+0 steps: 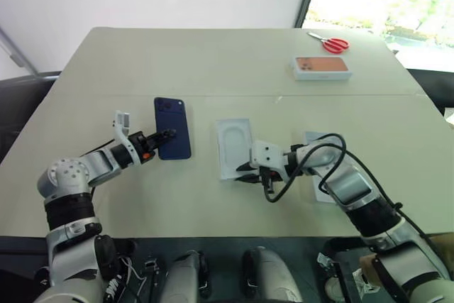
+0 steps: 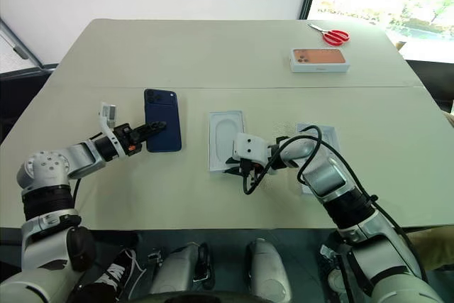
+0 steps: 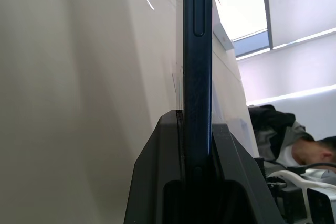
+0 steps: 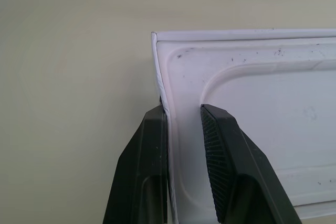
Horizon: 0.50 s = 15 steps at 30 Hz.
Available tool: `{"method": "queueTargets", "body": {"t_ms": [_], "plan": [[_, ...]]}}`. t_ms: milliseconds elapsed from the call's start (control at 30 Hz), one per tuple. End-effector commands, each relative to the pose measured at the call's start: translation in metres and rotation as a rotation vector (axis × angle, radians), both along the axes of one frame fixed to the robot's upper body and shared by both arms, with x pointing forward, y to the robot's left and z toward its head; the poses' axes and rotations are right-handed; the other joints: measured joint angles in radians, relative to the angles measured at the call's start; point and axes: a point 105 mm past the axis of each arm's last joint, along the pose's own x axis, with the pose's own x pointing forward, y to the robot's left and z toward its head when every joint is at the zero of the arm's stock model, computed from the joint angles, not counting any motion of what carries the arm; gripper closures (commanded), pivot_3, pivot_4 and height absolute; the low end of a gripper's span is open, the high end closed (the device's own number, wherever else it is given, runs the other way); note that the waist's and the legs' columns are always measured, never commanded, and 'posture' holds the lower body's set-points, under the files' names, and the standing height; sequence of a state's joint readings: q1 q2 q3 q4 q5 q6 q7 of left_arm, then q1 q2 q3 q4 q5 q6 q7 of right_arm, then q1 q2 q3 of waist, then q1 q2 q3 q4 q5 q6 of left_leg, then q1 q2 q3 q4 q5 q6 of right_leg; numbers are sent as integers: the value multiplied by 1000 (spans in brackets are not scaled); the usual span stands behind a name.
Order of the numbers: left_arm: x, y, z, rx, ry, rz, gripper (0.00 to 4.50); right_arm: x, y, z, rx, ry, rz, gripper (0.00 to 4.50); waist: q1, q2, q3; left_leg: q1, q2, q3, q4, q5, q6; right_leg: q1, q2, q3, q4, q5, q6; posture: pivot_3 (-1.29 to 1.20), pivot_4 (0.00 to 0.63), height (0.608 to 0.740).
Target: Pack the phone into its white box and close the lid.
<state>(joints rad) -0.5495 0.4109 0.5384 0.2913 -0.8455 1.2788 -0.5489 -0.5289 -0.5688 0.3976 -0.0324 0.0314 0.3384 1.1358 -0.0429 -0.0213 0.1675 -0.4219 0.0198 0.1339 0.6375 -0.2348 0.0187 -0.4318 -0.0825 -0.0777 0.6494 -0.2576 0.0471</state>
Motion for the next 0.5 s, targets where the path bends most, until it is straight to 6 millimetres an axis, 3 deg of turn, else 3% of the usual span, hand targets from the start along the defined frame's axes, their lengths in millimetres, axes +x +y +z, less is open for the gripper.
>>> {"method": "queueTargets", "body": {"t_ms": [33, 200, 500], "plan": [[0, 0, 16, -11, -67, -9, 4500, 1, 3, -2, -2, 8, 0, 3594, 0, 0, 0, 0, 0, 0, 0, 0, 0, 0, 0, 0, 0, 0, 0, 0, 150, 740], [1, 5, 19, -12, -81, 7, 4500, 3, 11, -4, 4, -4, 5, 3594, -1, 0, 0, 0, 0, 0, 1, 0, 0, 1, 0, -1, 0, 0, 0, 0, 150, 740], [8, 11, 35, -46, -96, 24, 4500, 26, 52, -10, 50, -27, -53, 3594, -5, 0, 0, 1, 3, 0, 4, 0, -1, 2, 3, -3, 2, 0, 0, 0, 150, 740]]}}
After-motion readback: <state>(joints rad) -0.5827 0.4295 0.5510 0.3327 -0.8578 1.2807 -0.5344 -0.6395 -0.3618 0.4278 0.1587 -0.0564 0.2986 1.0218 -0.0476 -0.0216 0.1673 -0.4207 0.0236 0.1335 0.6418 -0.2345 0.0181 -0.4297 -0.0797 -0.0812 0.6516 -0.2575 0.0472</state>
